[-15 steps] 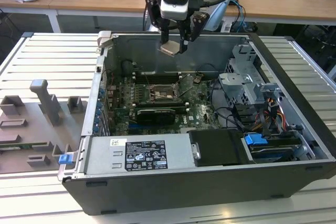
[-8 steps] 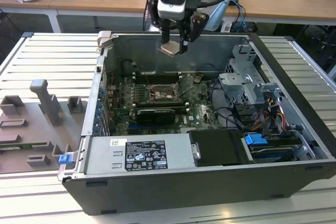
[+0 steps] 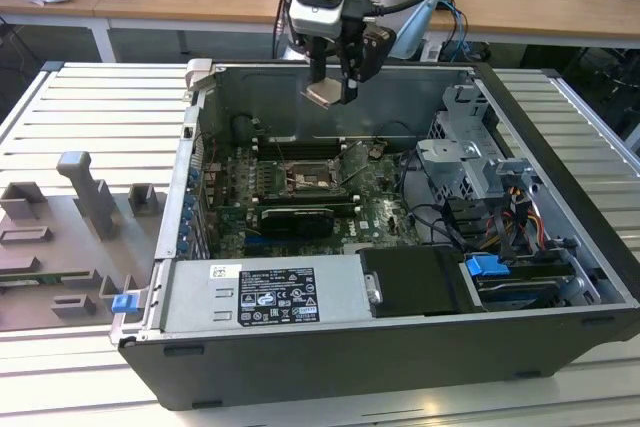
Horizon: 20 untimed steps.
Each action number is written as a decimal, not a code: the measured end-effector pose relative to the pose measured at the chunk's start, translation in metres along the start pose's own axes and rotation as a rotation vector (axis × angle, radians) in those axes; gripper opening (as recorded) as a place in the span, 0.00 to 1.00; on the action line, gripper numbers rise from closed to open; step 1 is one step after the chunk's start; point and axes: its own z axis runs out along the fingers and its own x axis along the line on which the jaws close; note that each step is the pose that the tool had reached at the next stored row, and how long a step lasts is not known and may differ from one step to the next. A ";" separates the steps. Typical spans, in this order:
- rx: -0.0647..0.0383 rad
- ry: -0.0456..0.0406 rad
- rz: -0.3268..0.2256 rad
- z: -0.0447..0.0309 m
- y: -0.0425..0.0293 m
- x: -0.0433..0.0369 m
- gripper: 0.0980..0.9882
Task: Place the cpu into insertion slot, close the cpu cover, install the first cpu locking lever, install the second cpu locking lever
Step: 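Place the cpu into insertion slot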
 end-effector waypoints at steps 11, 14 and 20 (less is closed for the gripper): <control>-0.002 -0.0097 0.108 0.0005 0.0000 0.0000 0.49; -0.003 -0.0127 0.142 0.0007 -0.0001 0.0000 0.49; -0.005 -0.0235 0.262 0.0020 -0.0002 0.0000 0.49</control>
